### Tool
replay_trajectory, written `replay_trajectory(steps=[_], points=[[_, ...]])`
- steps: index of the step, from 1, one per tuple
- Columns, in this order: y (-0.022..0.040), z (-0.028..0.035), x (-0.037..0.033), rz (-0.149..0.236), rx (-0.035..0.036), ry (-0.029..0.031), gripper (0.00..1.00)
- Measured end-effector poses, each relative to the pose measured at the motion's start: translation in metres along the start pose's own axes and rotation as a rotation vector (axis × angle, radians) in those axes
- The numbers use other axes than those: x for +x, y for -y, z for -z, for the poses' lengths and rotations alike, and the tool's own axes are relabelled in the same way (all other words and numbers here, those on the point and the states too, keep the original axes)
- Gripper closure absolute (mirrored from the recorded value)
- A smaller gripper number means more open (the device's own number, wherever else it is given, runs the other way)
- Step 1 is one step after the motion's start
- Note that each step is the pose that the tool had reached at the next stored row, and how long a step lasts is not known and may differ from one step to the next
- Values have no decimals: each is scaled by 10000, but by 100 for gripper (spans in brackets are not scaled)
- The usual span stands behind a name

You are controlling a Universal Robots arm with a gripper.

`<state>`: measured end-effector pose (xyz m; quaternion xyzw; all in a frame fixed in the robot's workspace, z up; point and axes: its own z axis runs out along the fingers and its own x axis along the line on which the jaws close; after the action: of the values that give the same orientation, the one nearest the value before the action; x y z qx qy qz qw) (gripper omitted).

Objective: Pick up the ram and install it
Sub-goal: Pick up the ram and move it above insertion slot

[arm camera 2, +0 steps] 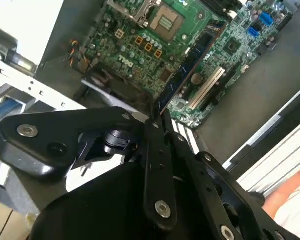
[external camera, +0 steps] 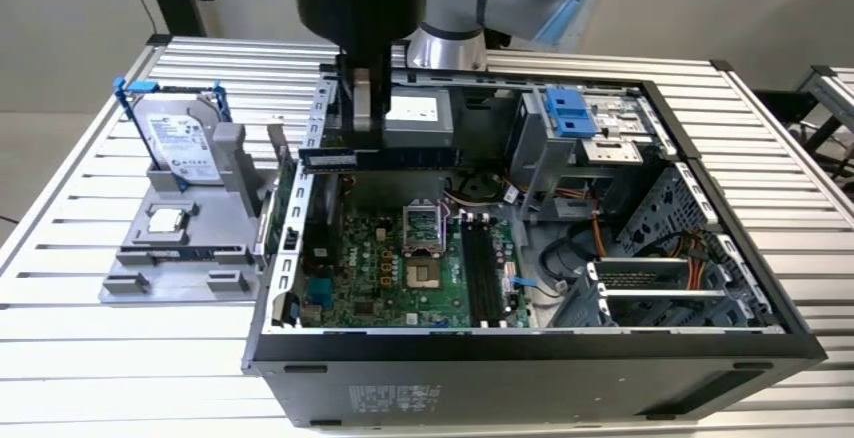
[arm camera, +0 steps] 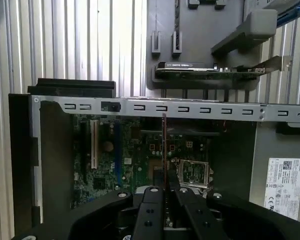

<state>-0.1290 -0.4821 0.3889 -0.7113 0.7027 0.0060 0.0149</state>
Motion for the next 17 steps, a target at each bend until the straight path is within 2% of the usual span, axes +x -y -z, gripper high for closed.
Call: replay_trajectory(steps=[10, 17], points=[[455, -13, 6, -6, -182, 3, 100], [774, -22, 7, -7, -218, 2, 100]])
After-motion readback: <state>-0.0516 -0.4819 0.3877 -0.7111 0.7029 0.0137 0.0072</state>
